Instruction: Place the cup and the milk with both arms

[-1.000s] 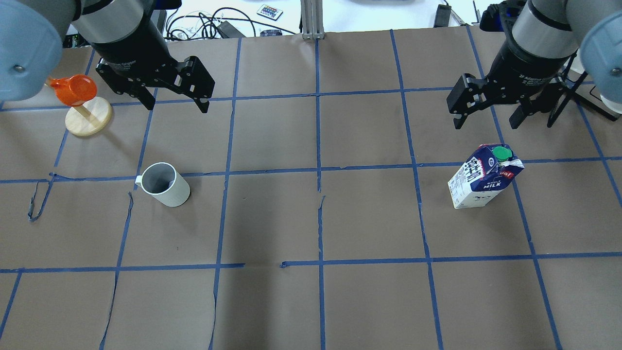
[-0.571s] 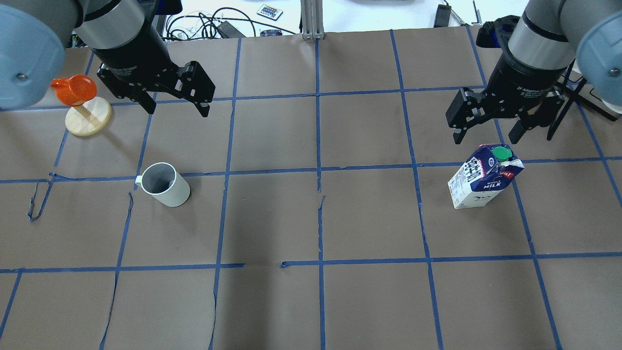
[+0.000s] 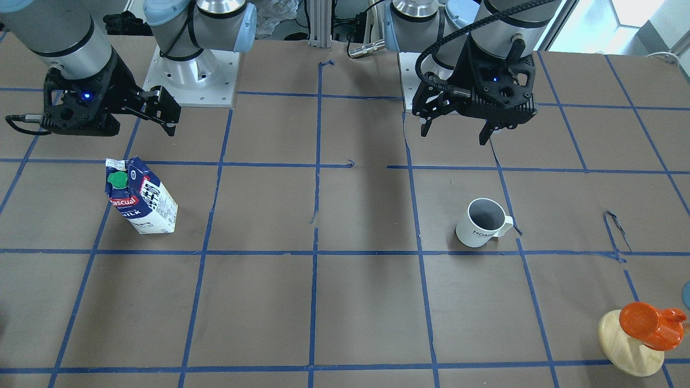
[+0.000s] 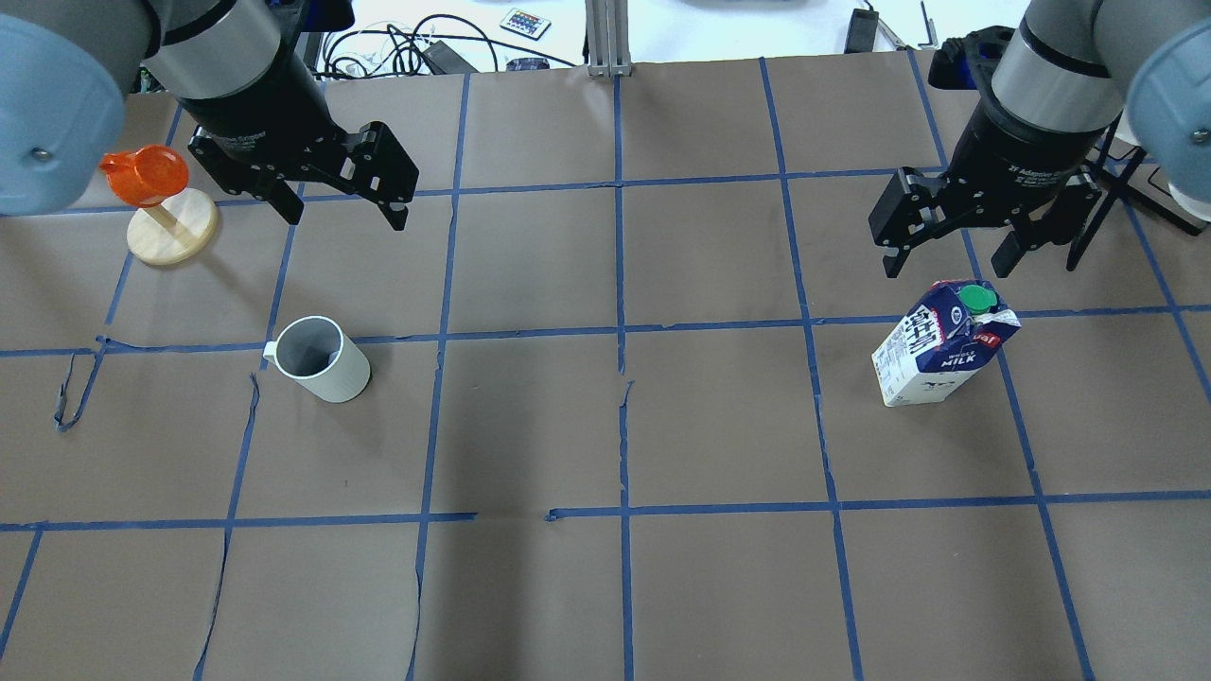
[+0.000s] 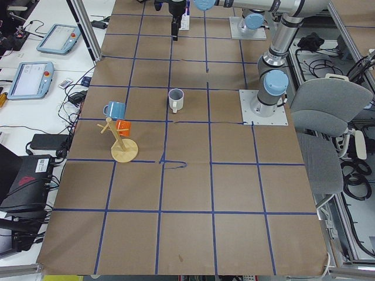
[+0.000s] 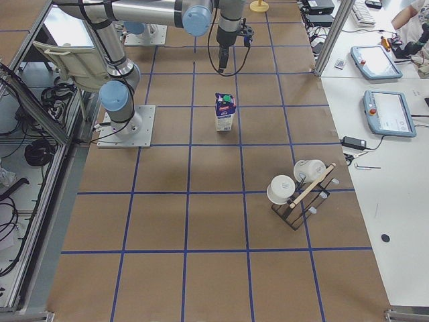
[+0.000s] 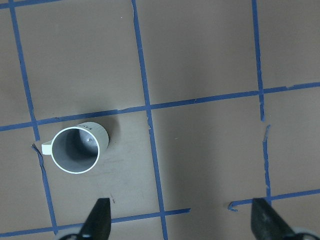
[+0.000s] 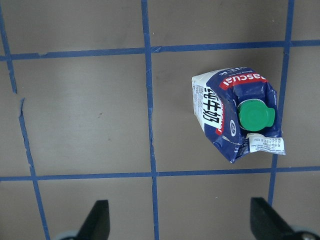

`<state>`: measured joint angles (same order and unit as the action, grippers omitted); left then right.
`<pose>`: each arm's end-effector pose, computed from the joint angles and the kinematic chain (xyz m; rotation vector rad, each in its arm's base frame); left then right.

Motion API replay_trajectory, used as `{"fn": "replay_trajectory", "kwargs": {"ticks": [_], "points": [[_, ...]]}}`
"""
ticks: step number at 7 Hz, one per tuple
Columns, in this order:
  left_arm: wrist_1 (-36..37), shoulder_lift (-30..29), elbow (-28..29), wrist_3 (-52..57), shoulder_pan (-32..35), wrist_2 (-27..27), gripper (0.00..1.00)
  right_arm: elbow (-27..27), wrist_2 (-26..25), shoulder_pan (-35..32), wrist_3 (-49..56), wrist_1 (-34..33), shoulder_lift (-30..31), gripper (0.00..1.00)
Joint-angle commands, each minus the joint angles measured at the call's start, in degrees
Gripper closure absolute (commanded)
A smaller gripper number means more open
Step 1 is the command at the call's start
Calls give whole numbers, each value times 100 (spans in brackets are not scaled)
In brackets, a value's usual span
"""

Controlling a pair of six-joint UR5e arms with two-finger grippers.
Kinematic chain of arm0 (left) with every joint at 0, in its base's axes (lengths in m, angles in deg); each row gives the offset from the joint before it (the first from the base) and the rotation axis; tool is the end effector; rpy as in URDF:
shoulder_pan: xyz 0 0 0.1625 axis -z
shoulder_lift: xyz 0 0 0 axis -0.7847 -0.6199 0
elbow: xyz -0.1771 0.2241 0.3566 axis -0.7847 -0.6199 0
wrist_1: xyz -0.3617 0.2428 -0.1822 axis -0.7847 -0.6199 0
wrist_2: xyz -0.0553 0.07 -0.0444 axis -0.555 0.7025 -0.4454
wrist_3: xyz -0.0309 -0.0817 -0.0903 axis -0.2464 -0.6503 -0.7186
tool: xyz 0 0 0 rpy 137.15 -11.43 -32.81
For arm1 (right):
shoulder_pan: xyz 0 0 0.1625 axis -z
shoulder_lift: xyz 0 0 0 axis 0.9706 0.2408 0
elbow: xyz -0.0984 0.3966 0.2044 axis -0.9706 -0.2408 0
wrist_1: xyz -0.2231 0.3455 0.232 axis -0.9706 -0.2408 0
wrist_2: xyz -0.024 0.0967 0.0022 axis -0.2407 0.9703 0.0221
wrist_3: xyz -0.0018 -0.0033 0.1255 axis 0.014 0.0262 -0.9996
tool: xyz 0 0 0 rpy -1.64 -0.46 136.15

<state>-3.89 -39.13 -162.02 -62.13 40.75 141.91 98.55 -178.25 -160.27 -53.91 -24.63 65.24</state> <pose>-0.1603 -0.5524 0.5166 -0.1918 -3.1102 0.0391 0.0814 -0.5316 0.4620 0.0536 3.1133 0.1996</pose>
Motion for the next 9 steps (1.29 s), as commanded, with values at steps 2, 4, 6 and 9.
{"fn": "replay_trajectory", "kwargs": {"ticks": [2, 4, 6, 9], "points": [[-95, -79, -37, 67, -51, -19, 0, -45, 35, 0, 9, 0, 3, 0], [-34, -88, -518, 86, -287, 181, 0, -45, 88, 0, 52, -157, -41, 0], [848, -281, -1228, 94, -682, 262, 0, -36, 114, 9, 88, -431, -58, 0], [2756, -746, -2381, 565, -728, 314, 0, -36, 106, 17, 88, -474, -67, 0]]}}
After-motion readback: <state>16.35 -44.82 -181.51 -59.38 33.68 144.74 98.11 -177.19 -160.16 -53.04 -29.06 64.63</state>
